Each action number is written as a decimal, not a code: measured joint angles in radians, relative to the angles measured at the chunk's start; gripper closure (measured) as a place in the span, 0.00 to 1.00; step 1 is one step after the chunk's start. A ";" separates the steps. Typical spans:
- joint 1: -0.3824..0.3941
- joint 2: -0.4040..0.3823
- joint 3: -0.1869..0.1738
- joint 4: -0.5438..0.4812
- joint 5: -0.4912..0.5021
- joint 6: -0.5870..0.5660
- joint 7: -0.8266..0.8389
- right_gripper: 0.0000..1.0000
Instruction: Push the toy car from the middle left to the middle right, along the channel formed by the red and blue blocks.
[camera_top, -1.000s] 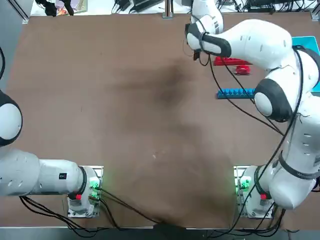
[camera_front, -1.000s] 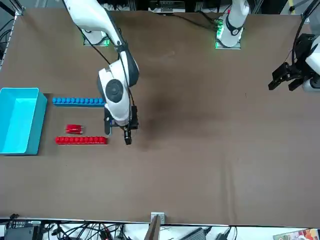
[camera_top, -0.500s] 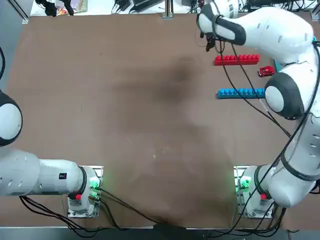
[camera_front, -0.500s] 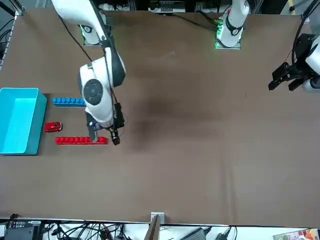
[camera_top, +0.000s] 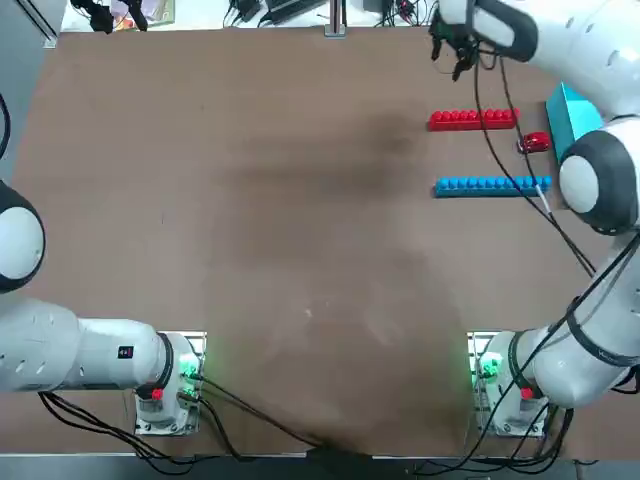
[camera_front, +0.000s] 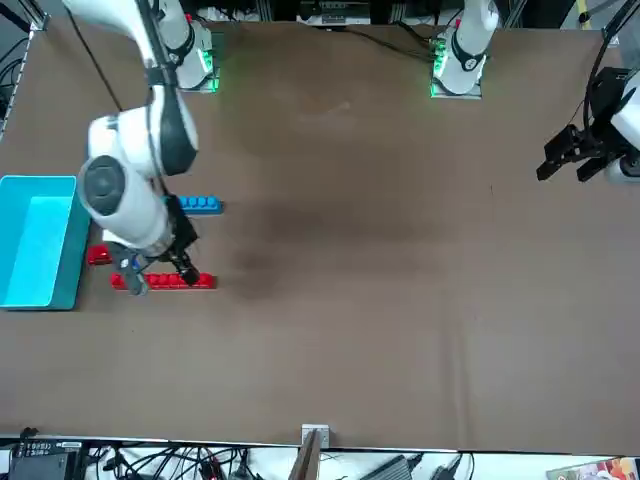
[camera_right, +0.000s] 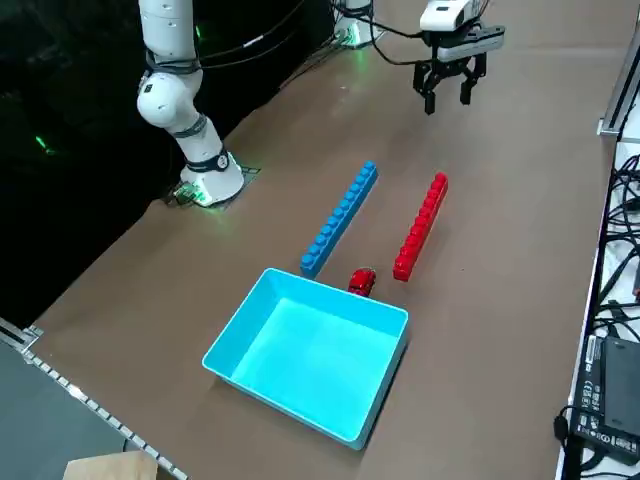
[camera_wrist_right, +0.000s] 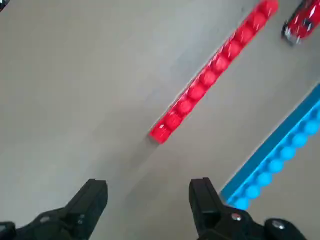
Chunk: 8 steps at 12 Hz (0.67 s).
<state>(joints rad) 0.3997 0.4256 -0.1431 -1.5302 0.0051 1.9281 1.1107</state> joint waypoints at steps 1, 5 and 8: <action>-0.029 -0.011 -0.001 0.000 0.000 -0.013 -0.081 0.00; -0.124 -0.074 -0.002 0.002 0.001 -0.053 -0.345 0.00; -0.169 -0.134 -0.002 0.002 0.001 -0.082 -0.533 0.00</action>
<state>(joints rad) 0.2303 0.2914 -0.1454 -1.5281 0.0059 1.8465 0.5773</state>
